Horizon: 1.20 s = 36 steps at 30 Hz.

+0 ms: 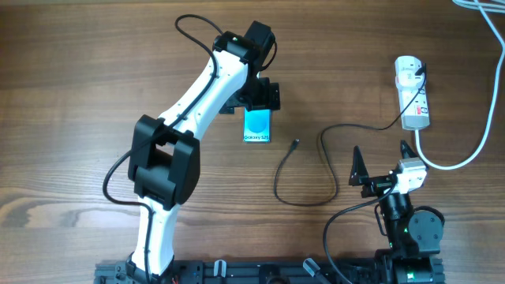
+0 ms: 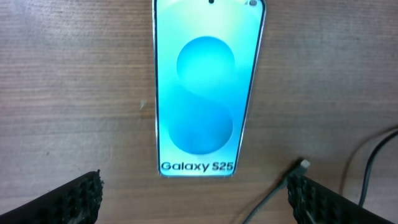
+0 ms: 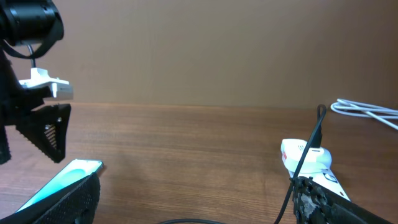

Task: Plug charger to phone and switch on socket
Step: 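Lower the left gripper and close it on the phone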

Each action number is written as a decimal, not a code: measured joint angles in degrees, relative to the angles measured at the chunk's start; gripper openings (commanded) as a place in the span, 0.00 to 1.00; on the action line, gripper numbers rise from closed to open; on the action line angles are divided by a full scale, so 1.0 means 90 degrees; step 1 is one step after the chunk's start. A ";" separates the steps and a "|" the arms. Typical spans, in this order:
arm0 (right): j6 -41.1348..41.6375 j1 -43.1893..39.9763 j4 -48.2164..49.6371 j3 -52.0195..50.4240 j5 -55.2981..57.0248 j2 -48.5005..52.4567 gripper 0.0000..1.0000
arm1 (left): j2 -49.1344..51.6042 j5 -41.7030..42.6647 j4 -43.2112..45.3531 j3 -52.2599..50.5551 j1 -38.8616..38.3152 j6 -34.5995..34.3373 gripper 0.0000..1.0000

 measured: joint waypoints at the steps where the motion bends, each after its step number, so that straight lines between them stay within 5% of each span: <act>1: 0.0000 0.0000 0.0000 0.0000 -0.0002 0.0000 1.00 | 0.0034 -0.0007 0.0075 0.0000 0.0000 0.0000 1.00; 36: 0.0000 0.0000 0.0000 0.0000 0.0000 0.0000 1.00 | 0.1151 -0.0578 0.0840 0.0124 -0.0206 -0.0114 1.00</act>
